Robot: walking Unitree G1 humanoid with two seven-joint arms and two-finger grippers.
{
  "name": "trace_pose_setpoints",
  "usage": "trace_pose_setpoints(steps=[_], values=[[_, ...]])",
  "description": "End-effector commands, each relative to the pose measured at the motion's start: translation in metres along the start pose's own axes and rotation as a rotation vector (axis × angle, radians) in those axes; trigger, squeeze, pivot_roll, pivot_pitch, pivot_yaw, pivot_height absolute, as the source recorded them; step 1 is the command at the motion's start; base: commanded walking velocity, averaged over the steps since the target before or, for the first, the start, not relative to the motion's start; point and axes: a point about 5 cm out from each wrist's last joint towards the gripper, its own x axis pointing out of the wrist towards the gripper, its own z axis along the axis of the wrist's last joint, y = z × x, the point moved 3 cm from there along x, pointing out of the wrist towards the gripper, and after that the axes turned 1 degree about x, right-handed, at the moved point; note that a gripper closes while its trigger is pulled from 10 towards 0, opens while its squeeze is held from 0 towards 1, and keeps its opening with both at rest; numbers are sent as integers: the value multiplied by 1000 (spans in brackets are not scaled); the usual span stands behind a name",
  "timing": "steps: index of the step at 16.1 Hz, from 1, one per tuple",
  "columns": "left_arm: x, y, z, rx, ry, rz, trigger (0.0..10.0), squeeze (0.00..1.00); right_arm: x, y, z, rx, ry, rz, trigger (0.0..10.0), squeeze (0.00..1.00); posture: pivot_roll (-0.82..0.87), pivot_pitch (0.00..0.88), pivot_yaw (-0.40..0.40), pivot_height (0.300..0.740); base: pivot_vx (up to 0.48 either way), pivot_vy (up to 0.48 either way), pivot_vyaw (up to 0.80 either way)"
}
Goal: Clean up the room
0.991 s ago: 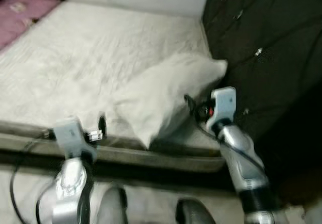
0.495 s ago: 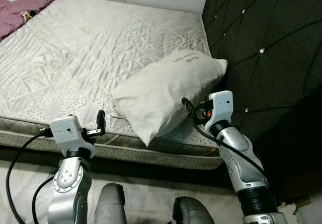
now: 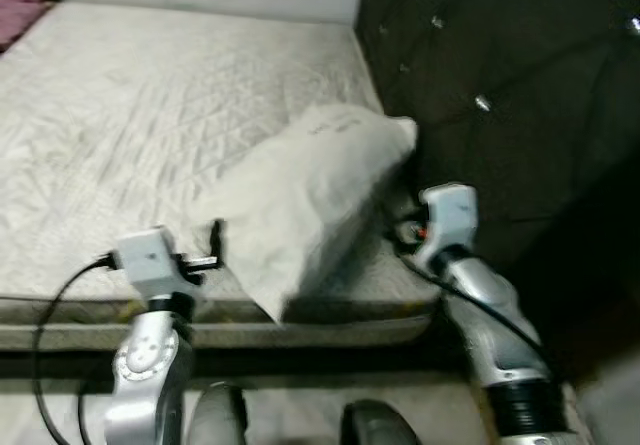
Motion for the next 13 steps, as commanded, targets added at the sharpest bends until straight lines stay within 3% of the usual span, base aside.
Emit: trace_pose_setpoints(steps=[1, 3, 8, 13], values=[[0, 9, 4, 17, -4, 24, 10000, 0, 6, 13, 11, 3, -36, 41, 10000, 0, -58, 54, -101, 670, 480, 0, 0], [0, 8, 4, 14, -8, 21, 10000, 0, 7, 14, 12, 1, -39, 46, 10000, 0, -55, 47, -102, 670, 480, 0, 0], [1, 7, 2, 27, 7, 37, 10000, 0, 8, 16, 11, -7, -37, 64, 10000, 0, -51, 36, -102, 670, 0, 0, 0], [2, 9, 3, 42, 8, 57, 10000, 0, 9, 24, 7, -3, -11, 125, 10000, 0, -48, 31, -100, 615, 0, 0, 0]])
